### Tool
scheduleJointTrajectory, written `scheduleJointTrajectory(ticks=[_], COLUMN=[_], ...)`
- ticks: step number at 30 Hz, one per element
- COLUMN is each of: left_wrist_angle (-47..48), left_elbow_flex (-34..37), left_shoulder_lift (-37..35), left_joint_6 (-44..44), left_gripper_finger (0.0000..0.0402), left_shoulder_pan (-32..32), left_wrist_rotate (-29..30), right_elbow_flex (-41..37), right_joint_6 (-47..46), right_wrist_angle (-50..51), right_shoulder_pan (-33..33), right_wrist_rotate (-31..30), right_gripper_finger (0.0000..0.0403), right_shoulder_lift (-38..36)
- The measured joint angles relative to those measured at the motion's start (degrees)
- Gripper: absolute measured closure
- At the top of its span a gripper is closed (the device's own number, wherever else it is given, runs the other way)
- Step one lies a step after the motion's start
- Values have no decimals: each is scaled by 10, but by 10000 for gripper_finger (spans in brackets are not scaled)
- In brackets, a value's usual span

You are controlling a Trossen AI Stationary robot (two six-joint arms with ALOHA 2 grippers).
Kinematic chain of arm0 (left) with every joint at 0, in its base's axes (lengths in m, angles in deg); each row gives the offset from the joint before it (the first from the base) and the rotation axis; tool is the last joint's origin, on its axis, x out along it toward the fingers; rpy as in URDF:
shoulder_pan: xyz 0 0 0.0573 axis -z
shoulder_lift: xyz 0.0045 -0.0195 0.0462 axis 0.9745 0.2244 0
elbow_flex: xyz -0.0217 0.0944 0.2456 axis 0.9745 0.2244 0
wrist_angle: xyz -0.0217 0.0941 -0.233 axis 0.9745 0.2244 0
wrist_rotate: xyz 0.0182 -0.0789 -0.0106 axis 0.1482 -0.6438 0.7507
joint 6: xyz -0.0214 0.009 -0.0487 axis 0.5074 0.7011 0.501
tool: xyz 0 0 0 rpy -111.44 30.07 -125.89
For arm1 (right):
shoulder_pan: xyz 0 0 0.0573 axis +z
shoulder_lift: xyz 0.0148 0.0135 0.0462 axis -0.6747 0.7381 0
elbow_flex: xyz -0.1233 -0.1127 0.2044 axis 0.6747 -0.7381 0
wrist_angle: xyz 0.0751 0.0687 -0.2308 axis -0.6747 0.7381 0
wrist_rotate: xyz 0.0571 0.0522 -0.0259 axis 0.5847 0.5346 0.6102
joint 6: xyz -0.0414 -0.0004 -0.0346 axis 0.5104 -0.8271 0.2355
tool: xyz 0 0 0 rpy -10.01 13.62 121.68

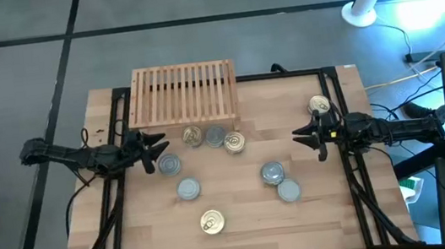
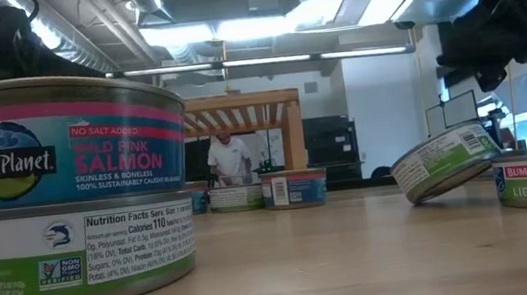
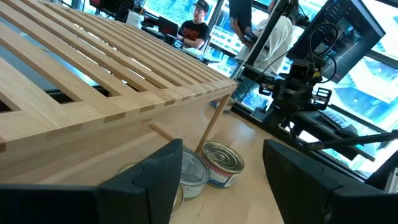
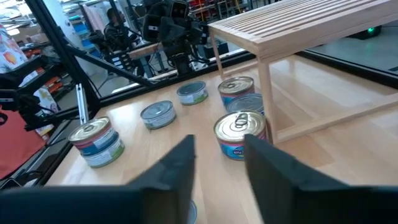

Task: Stack canned seafood by type on shelf
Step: Put the green tuna can on the shelf

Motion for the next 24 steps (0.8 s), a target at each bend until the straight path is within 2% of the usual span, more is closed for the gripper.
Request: scheduleJointTrajectory(ticks=[6, 11, 17, 24], left_wrist_angle=[0, 0, -1, -2], left_elbow_flex=[0, 0, 0, 0], left_shoulder_lift=[0, 0, 0, 0], left_joint_6=[16, 15, 15, 16], left_gripper_finger=[183, 183, 183, 183], left_shoulder_pan=[0, 0, 0, 0], left_wrist_rotate=[0, 0, 0, 0], right_elbow_flex=[0, 3, 19, 19], right_joint_6=[1, 47, 163, 166], right_wrist_angle=[0, 4, -11, -41], right_shoulder_pan=[0, 0, 0, 1], right_wrist_rotate=[0, -1, 5, 85], right_gripper_finger=[132, 64, 44, 60], right_shoulder_lift=[0, 0, 0, 5])
